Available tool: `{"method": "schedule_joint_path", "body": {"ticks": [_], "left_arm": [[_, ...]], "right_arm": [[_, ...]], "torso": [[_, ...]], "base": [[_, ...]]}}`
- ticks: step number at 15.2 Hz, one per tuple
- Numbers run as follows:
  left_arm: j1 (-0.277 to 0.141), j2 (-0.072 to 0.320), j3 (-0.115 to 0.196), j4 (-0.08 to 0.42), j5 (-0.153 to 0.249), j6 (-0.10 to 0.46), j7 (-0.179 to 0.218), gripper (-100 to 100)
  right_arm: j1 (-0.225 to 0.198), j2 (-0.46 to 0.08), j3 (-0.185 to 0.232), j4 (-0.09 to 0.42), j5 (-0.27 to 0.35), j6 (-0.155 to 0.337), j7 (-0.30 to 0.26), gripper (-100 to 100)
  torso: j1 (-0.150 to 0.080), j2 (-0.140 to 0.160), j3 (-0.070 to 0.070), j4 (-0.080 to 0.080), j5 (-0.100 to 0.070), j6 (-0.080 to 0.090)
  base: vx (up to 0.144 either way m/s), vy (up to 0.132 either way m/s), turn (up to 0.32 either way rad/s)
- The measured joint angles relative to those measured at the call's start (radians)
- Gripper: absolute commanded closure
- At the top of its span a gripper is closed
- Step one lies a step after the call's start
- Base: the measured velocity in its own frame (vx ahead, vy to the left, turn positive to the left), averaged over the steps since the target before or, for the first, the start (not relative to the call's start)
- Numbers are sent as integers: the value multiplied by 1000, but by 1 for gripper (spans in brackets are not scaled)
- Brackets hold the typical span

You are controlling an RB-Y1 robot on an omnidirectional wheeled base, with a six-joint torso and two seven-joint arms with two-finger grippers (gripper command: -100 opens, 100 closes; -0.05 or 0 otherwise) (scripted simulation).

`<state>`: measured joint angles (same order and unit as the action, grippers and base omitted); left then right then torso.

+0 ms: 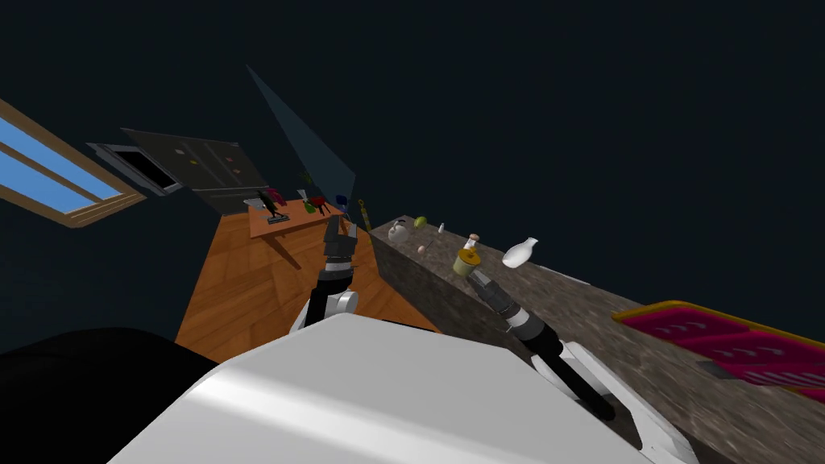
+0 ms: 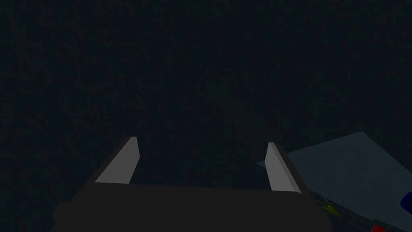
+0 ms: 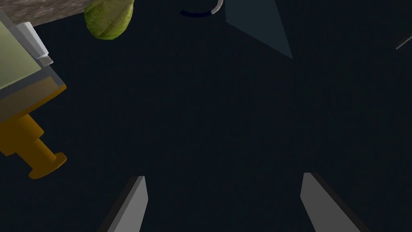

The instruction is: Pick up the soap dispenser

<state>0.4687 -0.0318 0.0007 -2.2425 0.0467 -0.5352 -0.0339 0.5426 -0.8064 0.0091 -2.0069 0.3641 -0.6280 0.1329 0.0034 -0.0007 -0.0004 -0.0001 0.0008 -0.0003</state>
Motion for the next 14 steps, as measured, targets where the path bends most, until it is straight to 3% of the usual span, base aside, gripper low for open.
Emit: {"method": "schedule_joint_path", "body": {"ticks": [14], "left_arm": [[0, 0, 0, 0, 0, 0, 0, 0]], "right_arm": [[2, -288, -27, 121, 115, -66, 44, -100]], "torso": [[0, -1, -1, 0, 0, 0]], "base": [[19, 52, 74]]}}
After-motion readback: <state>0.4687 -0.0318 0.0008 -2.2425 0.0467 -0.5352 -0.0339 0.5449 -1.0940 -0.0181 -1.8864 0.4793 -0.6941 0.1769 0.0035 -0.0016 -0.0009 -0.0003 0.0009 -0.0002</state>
